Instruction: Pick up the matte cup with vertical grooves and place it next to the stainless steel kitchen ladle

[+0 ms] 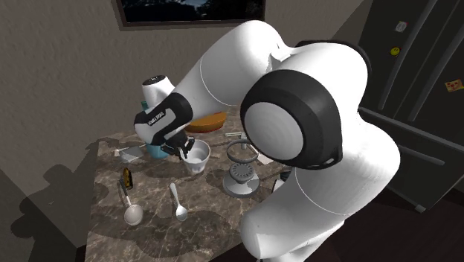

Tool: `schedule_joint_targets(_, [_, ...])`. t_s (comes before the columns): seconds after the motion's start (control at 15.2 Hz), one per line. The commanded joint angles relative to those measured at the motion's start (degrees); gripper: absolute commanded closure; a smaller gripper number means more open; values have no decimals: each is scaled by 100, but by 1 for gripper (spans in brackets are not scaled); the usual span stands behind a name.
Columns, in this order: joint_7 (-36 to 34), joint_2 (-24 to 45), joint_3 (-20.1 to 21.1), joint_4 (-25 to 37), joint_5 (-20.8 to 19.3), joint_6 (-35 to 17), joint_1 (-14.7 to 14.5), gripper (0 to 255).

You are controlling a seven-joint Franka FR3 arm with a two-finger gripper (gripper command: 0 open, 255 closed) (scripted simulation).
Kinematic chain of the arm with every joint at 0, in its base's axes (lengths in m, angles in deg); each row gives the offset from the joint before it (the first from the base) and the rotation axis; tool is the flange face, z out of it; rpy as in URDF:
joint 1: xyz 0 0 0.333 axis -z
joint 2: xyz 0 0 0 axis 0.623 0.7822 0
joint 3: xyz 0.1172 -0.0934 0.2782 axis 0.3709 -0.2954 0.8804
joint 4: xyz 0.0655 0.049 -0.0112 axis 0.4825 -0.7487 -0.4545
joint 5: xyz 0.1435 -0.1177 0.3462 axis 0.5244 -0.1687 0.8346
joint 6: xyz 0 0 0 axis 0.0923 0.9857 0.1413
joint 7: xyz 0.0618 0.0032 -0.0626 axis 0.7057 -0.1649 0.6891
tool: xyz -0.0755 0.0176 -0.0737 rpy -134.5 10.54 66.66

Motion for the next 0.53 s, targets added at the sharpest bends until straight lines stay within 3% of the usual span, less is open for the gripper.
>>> schedule_joint_targets(0.0, [-58,88,25,-100,-62,-181,21,255])
schedule_joint_targets(0.46, [-220,305,88,-257,-225,-520,65,255])
